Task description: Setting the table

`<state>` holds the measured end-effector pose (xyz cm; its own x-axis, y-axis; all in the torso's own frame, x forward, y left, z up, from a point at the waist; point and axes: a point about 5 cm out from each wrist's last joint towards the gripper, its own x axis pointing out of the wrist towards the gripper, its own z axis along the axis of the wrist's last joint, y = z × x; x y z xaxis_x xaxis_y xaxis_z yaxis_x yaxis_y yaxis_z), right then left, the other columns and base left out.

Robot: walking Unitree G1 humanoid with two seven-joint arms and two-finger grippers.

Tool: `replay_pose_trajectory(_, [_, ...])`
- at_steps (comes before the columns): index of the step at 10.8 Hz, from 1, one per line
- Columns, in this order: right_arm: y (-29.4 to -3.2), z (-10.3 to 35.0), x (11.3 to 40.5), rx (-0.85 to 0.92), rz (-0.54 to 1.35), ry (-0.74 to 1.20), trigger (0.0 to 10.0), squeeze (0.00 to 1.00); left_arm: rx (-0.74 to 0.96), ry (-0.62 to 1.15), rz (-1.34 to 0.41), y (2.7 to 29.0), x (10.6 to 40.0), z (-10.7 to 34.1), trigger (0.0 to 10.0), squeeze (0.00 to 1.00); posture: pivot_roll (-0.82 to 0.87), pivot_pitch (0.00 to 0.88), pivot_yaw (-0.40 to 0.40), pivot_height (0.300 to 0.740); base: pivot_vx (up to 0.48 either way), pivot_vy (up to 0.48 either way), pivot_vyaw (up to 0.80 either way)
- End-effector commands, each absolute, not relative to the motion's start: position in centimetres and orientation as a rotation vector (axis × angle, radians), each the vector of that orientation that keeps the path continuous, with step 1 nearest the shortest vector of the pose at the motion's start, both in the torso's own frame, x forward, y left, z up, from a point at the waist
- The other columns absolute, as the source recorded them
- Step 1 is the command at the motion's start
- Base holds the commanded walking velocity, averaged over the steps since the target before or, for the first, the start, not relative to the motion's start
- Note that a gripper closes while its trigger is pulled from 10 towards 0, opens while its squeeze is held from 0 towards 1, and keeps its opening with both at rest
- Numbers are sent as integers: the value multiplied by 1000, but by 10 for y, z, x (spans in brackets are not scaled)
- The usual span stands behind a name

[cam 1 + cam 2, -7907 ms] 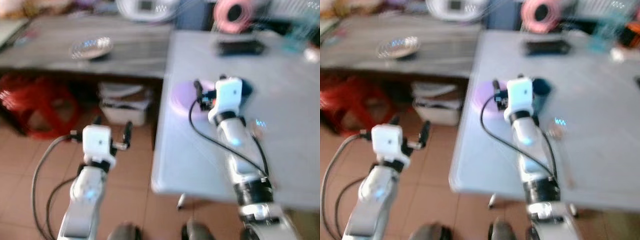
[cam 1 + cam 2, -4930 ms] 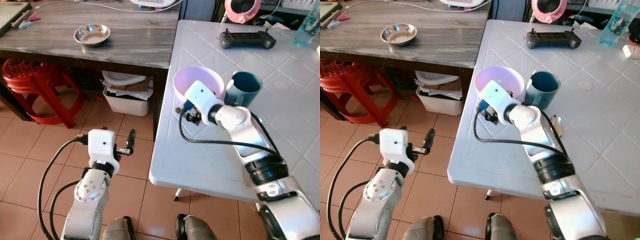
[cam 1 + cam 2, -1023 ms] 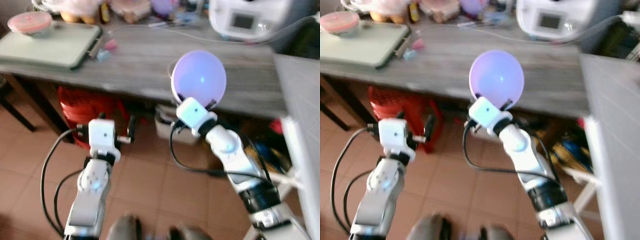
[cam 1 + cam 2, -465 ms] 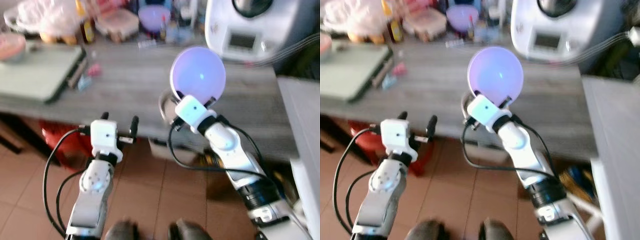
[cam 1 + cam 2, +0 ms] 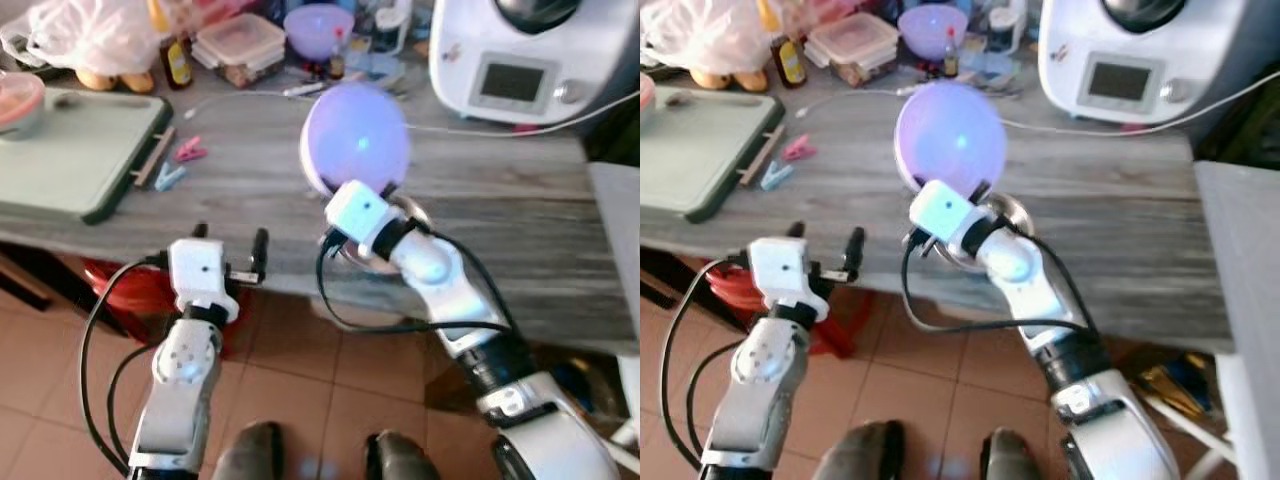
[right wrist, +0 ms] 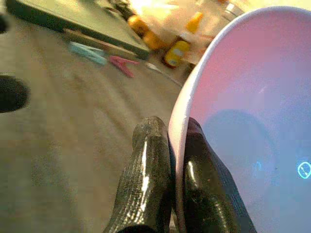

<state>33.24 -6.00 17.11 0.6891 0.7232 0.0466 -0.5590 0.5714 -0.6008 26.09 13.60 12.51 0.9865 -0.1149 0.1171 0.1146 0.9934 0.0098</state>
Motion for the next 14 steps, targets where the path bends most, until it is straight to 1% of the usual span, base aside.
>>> replay_pose_trajectory(1, [-51, 180, 336, -587, 798, -341, 10000, 0, 8, -129, -107, 140, 258, 128, 10000, 0, 44, 159, 2, 740, 0, 0, 0])
replay_pose_trajectory(2, [-45, 181, 343, -593, 830, -321, 10000, 0, -3, -132, -96, 142, 255, 130, 10000, 0, 59, 171, -1, 740, 0, 0, 0])
replay_pose_trajectory(4, [-36, 183, 345, -598, 931, -326, 10000, 0, 15, -145, -45, 151, 249, 133, 10000, 0, 82, 181, -5, 740, 0, 0, 0])
replay_pose_trajectory(6, [-34, 183, 353, -610, 971, -319, 10000, 0, 13, -128, -33, 154, 242, 133, 10000, 0, 103, 204, -18, 740, 0, 0, 0])
replay_pose_trajectory(8, [-37, 181, 359, -645, 972, -290, 10000, 0, -1, -109, -33, 152, 236, 130, 10000, 0, 113, 216, -16, 740, 0, 0, 0])
replay_pose_trajectory(9, [-41, 183, 367, -662, 940, -274, 10000, 0, 7, -104, -38, 154, 233, 132, 10000, 0, 128, 226, -12, 740, 0, 0, 0])
replay_pose_trajectory(12, [-45, 179, 372, -689, 916, -239, 10000, 0, 22, -95, -22, 161, 229, 134, 10000, 0, 149, 241, -10, 740, 0, 0, 0])
replay_pose_trajectory(13, [-45, 175, 372, -693, 917, -232, 10000, 984, 15, -87, -25, 161, 227, 134, 10000, 0, 152, 245, -9, 740, 0, 0, 0])
replay_pose_trajectory(14, [-44, 172, 370, -682, 926, -229, 10000, 1000, 15, -85, -25, 160, 227, 134, 10000, 0, 154, 246, -7, 740, 0, 0, 0])
